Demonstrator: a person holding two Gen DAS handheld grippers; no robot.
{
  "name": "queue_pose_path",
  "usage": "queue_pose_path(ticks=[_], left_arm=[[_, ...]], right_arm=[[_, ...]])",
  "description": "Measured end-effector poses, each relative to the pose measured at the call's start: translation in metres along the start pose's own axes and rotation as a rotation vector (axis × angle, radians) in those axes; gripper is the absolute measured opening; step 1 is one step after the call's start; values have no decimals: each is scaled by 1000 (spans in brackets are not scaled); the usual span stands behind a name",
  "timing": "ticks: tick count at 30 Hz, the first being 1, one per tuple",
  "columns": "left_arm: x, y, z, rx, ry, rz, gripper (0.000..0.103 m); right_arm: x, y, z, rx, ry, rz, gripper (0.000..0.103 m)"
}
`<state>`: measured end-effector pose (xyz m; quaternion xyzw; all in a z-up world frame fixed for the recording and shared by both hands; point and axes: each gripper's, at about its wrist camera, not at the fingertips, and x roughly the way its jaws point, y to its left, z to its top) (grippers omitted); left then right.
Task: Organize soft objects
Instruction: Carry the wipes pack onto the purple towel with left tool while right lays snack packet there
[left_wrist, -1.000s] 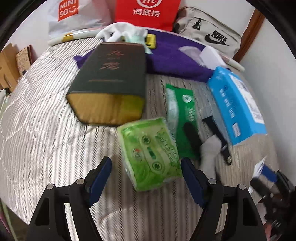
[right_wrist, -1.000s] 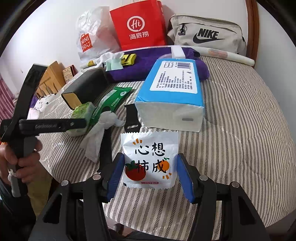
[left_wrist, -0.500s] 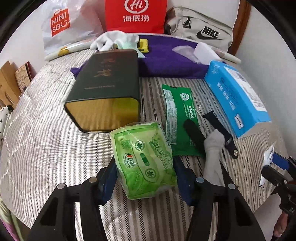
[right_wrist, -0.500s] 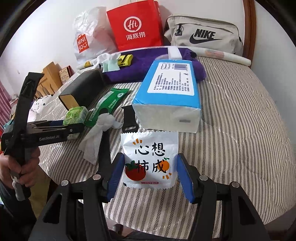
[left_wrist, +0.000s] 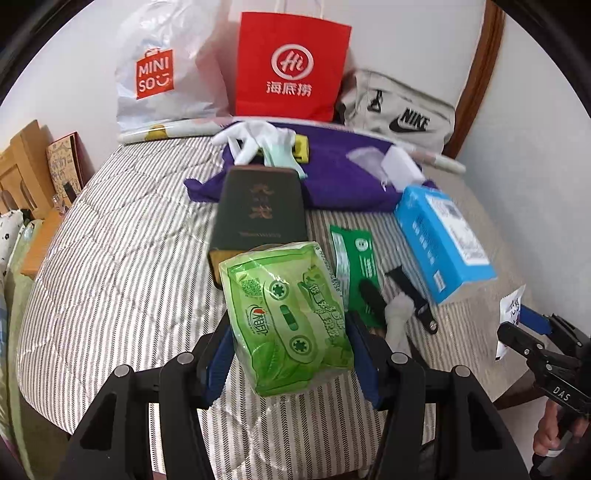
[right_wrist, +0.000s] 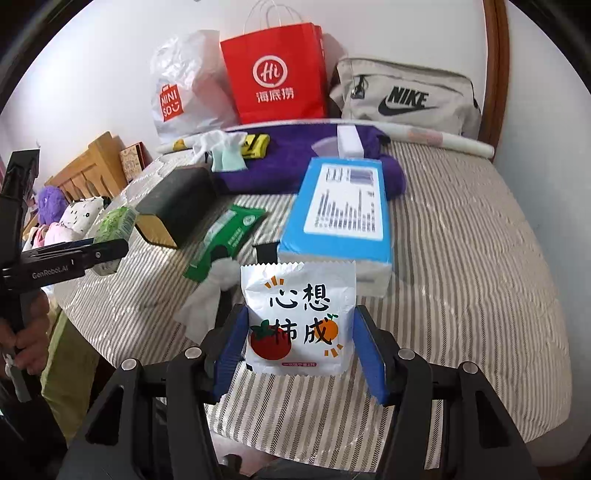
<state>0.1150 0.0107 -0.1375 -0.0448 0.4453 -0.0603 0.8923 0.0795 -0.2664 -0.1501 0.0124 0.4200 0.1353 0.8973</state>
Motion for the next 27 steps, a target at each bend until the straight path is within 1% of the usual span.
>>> queue_pose_path(ticks=[3,7,12,15,27], left_arm=[[-6,10,6,-21,-9,-28,55],[-9,16,14,-33,-22,-19,55],[-12,21,29,-45,-31,-38,55],[-10,22,42,-45,-35,-29,55],[9,22,98,-45,-34,-34,55]], right_arm=[[-4,2,8,-6,-10,-5,57],[-8,1,19,-13,-27,-12,57],[-5,-3,40,-14,-38,-14,57],[-1,-4,56,-17,-45,-10,57],[29,-11,123,-33,-53,7,57]])
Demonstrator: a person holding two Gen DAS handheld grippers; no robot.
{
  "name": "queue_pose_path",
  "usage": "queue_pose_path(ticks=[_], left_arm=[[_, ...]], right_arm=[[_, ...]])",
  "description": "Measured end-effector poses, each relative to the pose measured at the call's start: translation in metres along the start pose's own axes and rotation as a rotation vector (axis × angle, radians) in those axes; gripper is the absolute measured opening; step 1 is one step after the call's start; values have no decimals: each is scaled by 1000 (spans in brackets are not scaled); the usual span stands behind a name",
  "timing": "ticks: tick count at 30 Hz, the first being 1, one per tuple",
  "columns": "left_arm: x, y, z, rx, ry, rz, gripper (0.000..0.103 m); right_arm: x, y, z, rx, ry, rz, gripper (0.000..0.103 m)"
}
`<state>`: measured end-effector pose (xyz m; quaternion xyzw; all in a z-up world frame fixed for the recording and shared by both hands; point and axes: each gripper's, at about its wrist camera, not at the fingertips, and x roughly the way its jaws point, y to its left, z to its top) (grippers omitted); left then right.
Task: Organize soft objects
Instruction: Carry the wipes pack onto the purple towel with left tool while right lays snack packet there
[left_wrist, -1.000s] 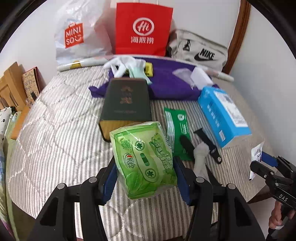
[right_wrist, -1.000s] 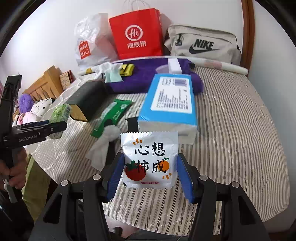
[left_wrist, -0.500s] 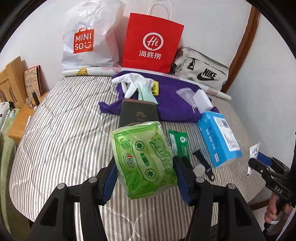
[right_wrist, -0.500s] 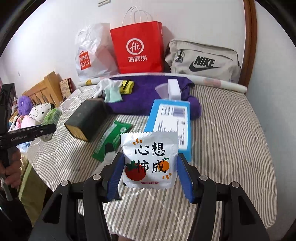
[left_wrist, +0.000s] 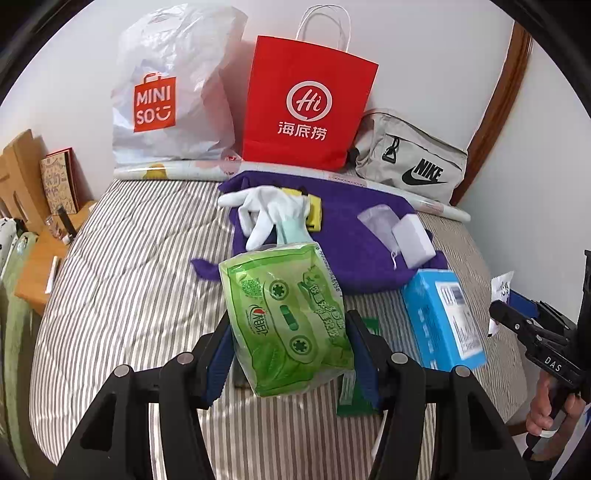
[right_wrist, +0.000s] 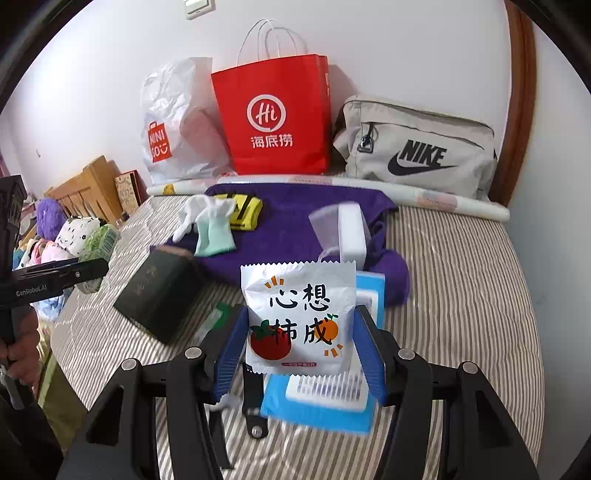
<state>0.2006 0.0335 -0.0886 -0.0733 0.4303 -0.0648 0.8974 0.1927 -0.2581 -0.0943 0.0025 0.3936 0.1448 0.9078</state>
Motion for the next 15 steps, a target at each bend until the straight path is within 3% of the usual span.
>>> queue_pose_path(ticks=[9,15], left_arm=[[34,3,34,-45,42,-80,55],[47,2,49,-32,42,-75,55]], right_arm=[[29,-5,38,-6,17,11,57],[48,-6,56,-11,36,23,57]])
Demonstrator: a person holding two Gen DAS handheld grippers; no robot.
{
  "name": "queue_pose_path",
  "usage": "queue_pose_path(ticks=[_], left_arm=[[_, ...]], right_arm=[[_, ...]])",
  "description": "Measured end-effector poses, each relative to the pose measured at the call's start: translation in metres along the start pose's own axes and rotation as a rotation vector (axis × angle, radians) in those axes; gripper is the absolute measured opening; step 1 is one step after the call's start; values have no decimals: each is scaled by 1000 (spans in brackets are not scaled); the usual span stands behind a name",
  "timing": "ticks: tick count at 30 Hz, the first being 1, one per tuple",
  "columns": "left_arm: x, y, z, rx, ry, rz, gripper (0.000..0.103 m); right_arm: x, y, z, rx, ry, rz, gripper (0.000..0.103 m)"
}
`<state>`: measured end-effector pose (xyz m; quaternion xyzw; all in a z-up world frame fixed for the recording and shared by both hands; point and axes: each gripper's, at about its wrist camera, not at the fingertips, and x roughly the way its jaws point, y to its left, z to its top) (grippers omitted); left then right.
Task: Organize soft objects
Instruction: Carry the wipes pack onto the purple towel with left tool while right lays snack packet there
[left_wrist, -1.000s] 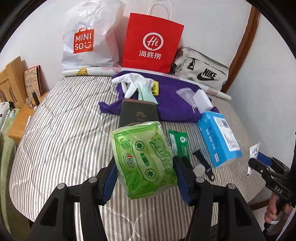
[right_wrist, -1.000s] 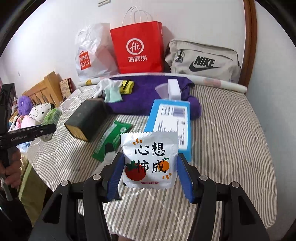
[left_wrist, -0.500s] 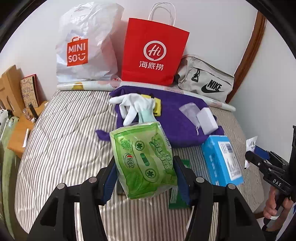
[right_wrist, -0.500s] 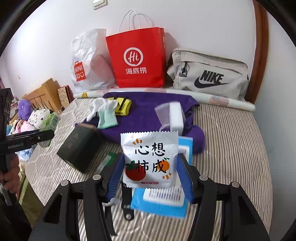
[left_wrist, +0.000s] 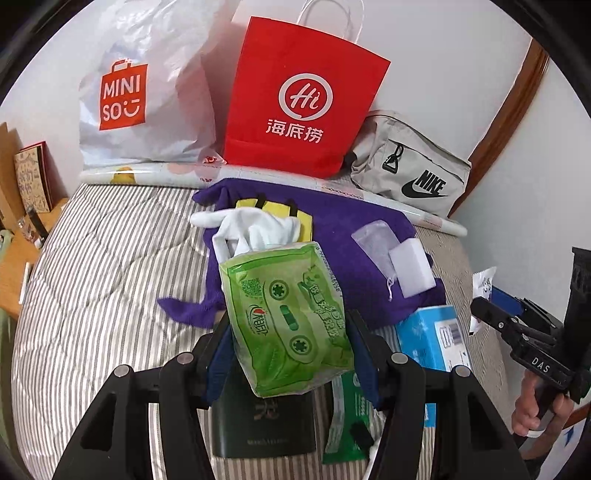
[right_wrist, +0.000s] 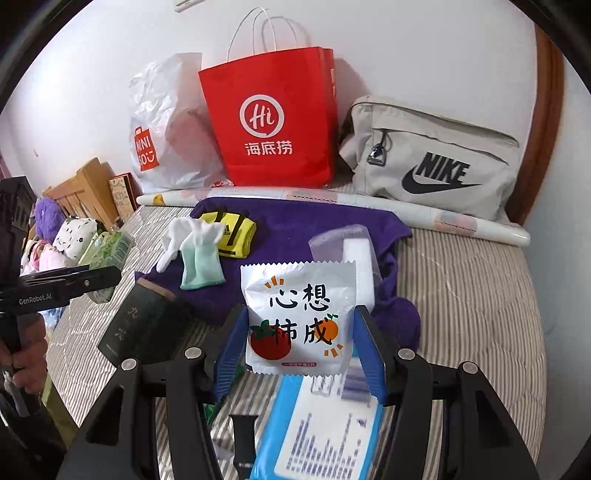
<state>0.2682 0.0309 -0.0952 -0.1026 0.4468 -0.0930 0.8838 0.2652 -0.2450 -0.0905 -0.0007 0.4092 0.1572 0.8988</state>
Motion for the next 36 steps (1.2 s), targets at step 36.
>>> queue_pose_path(ticks=[36], left_arm=[[87,-2,49,71,88,4,55]], right_arm=[[161,3,35,-91,338,-5,63]])
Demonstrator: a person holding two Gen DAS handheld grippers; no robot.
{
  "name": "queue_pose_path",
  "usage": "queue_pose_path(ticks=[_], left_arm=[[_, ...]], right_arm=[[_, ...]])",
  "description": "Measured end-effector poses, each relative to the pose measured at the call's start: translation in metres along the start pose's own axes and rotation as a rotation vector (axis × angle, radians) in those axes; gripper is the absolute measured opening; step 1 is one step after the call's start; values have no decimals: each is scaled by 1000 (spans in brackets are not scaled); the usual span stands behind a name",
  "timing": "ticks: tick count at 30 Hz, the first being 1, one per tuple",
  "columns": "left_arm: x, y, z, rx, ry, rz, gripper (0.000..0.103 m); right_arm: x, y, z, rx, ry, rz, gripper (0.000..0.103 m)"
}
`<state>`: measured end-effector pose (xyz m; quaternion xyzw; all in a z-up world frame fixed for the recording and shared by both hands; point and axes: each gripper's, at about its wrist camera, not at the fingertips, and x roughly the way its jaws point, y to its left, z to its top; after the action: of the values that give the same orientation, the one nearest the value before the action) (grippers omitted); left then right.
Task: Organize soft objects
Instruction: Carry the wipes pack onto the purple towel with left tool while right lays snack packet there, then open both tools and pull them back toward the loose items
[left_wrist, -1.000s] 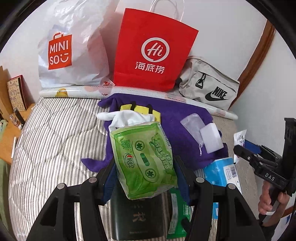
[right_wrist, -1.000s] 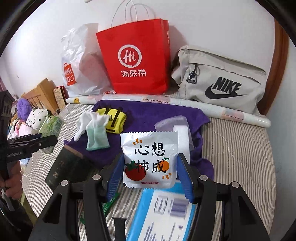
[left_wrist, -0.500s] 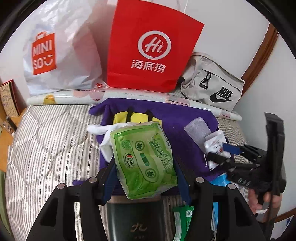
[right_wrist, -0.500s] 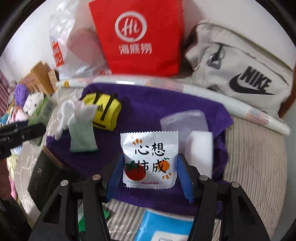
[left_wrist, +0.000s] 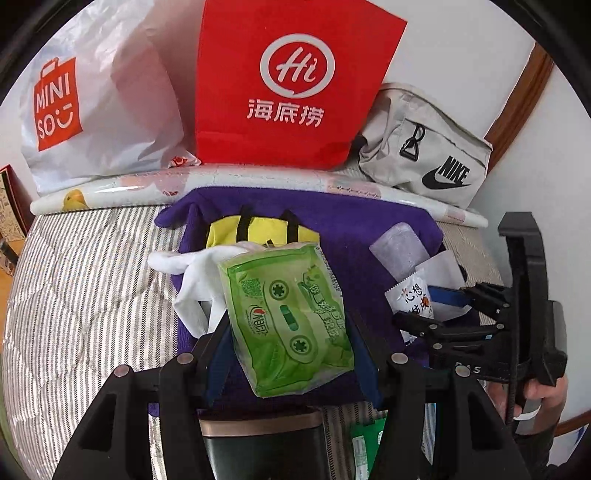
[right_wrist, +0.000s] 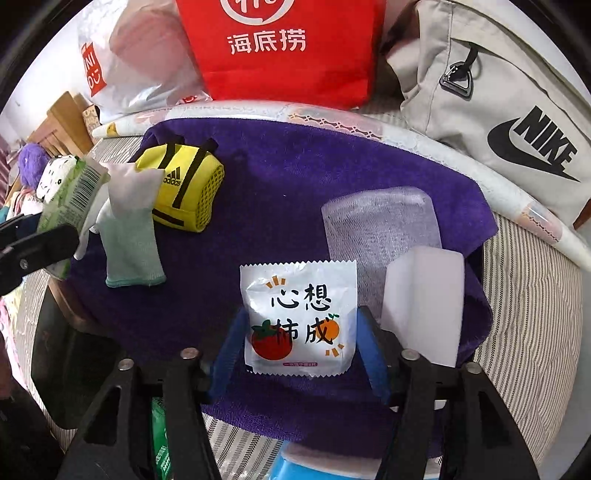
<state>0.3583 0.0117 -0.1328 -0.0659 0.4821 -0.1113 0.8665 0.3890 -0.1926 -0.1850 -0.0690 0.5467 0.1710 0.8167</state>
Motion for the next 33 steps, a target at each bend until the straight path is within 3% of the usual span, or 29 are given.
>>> queue_pose_path(ticks=[6,14,24,28,33], left_arm=[[13,-1,0,0,36,-23,56],[37,-10,5,50,76,52,56],[56,-3,6,-8,140,18,57],[53,1,6,-57,143,-59,70],[34,-1,1,-59,123,-42,70]], right_arm=[[3,2,3,-2,12,2,66],[-30,-4,-7,29,-87,6,66],[-64,-5,-32,41,-163,25,66],[-69,-6,-38,39,-171,12,66],[-76,-15,-50,76,-177,15,66]])
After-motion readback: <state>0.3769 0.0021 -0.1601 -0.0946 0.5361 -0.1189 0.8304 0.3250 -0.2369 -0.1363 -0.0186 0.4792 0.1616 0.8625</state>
